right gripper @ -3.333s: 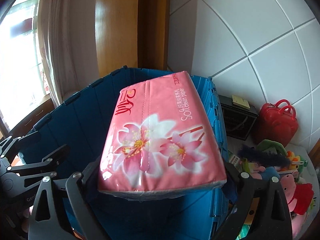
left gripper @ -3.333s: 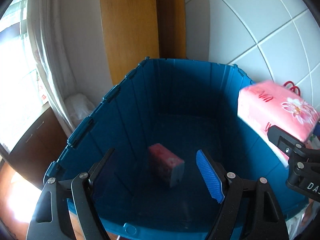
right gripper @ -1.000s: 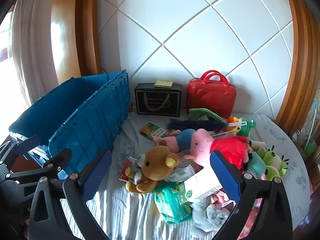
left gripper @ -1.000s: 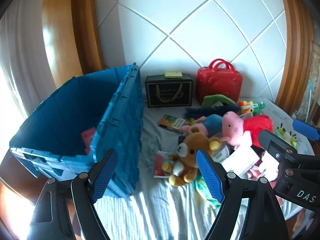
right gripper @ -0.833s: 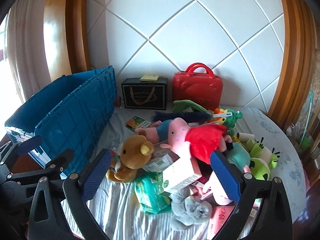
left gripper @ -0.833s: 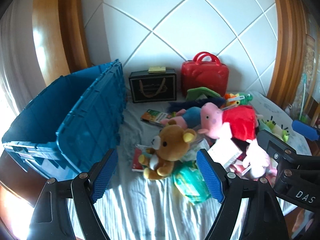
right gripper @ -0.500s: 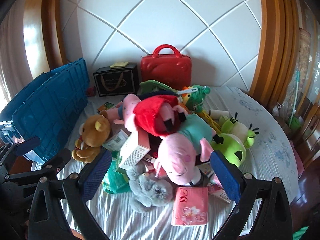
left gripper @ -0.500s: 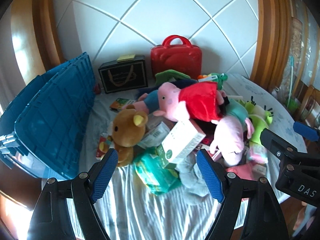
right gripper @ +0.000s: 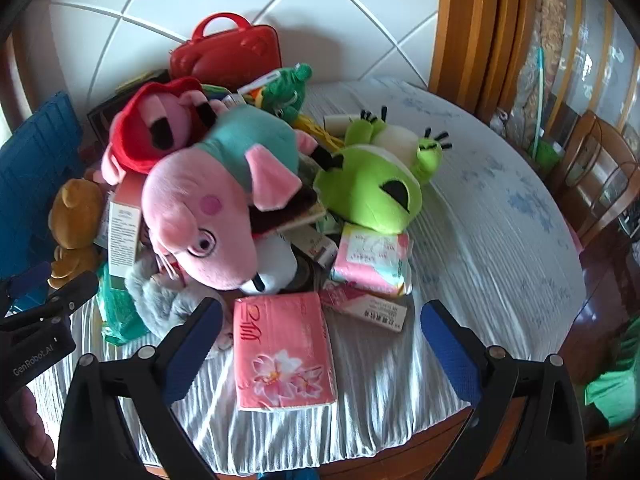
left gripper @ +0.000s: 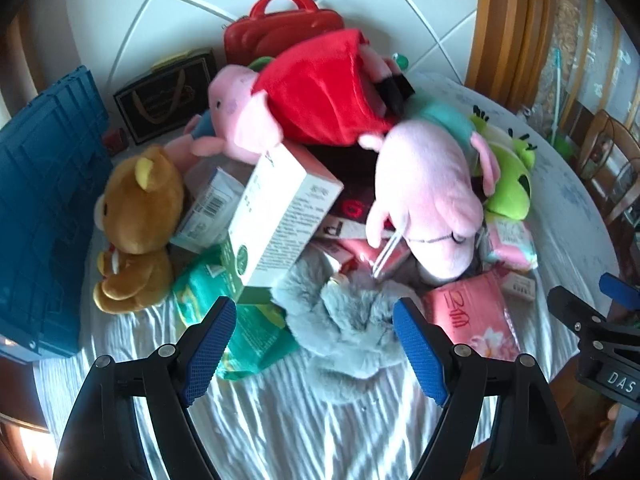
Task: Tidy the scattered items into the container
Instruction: 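Withdraw both tools from the crate back toward the bed, then grasp the grey bunny with the left tool while the right grasps a tissue pack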
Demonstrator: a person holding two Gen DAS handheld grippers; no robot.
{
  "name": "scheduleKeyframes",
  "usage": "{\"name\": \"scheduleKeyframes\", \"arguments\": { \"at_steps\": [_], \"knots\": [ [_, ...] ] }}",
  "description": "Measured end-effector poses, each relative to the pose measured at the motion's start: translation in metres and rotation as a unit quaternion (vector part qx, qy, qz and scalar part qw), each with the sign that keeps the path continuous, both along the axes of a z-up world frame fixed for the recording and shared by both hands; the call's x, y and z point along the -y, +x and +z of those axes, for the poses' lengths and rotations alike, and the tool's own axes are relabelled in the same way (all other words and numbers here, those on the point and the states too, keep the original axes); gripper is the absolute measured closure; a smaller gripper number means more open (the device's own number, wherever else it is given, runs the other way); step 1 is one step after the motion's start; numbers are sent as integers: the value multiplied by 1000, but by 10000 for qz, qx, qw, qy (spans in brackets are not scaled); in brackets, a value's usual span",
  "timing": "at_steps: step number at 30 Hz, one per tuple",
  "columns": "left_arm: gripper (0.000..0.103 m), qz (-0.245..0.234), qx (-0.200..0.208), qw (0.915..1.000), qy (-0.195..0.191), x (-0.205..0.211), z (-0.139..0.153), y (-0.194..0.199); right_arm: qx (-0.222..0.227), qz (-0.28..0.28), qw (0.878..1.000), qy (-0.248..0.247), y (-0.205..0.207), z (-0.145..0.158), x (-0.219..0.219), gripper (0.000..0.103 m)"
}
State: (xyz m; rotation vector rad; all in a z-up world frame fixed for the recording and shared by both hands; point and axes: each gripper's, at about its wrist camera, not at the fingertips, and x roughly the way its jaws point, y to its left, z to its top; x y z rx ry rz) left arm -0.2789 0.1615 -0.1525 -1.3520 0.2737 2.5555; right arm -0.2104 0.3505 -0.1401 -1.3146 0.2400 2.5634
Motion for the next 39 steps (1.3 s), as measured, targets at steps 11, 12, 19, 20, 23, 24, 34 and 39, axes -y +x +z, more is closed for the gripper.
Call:
{"name": "scheduleKeyframes", "arguments": {
  "at_steps": [11,12,19,20,23,24,34,39],
  "knots": [
    [22,478,629,9966,-227,-6,-62,8,842,528,9937,-510,-3,-75,5,2],
    [22,517,650,9963,-229,-6,-64,8,880,619,9926,-558,-5,-79,9,2],
    [22,787,793,9934,-244,-9,-77,10,1110,1024,9864,-646,-21,-107,26,0],
    [22,826,813,9930,-247,-9,-79,11,1129,1047,9858,-673,-22,-111,26,0],
    [22,941,874,9914,-253,-10,-85,12,1214,1131,9839,-658,-26,-122,26,0],
    [22,980,895,9908,-255,-10,-87,12,1198,1142,9839,-676,-24,-122,24,0],
    [18,1272,1104,9857,-31,-51,-109,-23,1072,1090,9862,-642,-12,-123,-10,1],
    [17,1472,1125,9826,150,-40,-132,-27,1022,1211,9845,-747,-15,-131,-9,0]
  ]
}}
